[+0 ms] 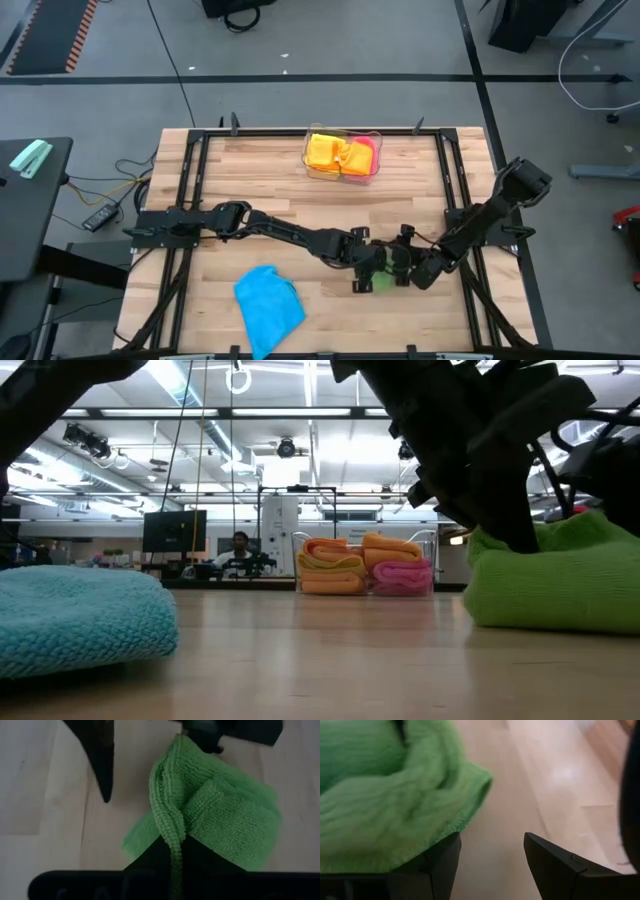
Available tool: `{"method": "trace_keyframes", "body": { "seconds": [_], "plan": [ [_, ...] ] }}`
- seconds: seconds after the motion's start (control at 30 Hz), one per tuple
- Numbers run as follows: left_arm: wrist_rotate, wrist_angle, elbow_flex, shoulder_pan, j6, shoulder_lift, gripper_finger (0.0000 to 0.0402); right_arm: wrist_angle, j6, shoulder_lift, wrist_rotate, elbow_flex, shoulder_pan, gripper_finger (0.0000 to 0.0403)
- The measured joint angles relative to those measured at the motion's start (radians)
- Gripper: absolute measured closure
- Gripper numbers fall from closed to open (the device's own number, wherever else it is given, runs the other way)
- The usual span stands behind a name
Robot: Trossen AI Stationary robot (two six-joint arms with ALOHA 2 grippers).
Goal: Fold microfiber towels
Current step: Fold the green microfiber cloth
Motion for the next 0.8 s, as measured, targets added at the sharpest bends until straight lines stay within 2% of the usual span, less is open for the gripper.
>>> {"method": "trace_keyframes", "body": {
  "seconds": [0.27,0.4,0.6,0.8],
  "plan": [
    [-0.002,0.019,-0.001,0.009,0.017,0.013,0.0362,-0.004,-0.006,-0.016,-0.025,-0.002,0.038,0.017],
    [-0.002,0.062,0.0,0.008,0.031,0.037,0.0348,-0.005,-0.005,-0.016,-0.025,-0.002,0.056,0.017],
    [-0.019,0.08,-0.003,0.002,0.079,0.049,0.03,-0.01,-0.01,-0.016,-0.028,0.0,0.057,0.017],
    [-0.035,0.09,-0.003,-0.009,0.097,0.049,0.0211,-0.012,-0.003,-0.016,-0.029,0.0,0.057,0.017]
  ]
}}
